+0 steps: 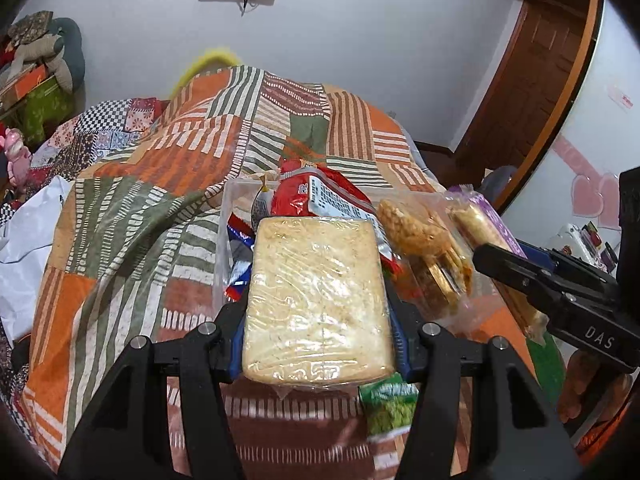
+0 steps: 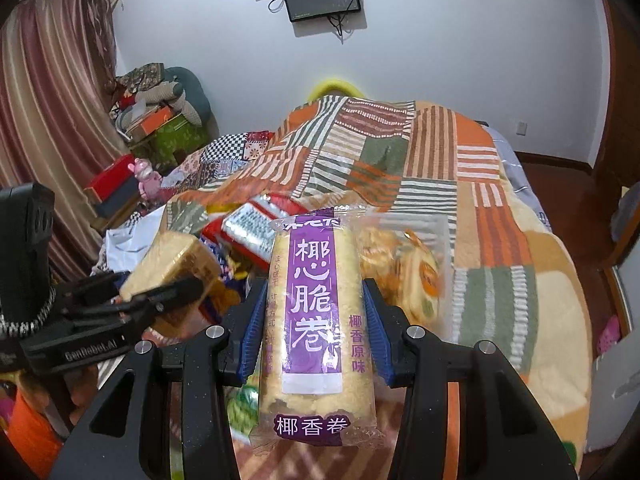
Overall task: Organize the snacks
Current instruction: 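Place the square cake into the box with the left tool while the right tool places the wafer roll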
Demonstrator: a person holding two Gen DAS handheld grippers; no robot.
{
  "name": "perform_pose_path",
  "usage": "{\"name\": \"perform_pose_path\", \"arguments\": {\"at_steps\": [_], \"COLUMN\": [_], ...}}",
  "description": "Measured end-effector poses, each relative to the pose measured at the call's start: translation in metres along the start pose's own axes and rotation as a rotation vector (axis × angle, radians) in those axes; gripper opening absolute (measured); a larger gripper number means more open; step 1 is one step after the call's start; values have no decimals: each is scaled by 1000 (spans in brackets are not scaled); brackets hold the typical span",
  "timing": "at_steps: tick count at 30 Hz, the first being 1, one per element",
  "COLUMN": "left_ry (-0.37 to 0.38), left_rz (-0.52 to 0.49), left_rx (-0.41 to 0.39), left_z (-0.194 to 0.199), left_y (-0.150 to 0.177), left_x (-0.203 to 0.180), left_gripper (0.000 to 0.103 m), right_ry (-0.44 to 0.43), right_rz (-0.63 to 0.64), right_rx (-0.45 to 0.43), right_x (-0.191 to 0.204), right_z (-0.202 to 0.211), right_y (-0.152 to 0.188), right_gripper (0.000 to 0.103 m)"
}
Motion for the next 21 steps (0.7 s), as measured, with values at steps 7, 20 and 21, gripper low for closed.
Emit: {"name": "perform_pose_path", "arguments": {"at_steps": [7,20,21], "left_ry": [-5,-13,-13], "left_rz": [-8,-21,-18], "left_rx": [2,-15,-13], "left_z": [-16,-21,-21], "left_y": [-7,-10,-10], "left_x": [-2,-5,-4], "left_gripper": [55,55,55], "right_ry": [-9,14,13], "right_rz": [-19,-3,-1], "right_rx": [21,64,65], "right_x": [-3,-3,-2], "right_z": [-26,-44,-42], "right_y": [-12,-12,-13], "right_gripper": [42,43,43]}}
Point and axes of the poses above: each gripper's, at about its wrist camera, not at the fingertips, and z roughly against the way its jaws point, x to its left, y to its underside, the point moved 1 cm from there along -z, roughly the way its jaws point, and after that the axes turned 15 degrees about -y, right-handed, at the moved point
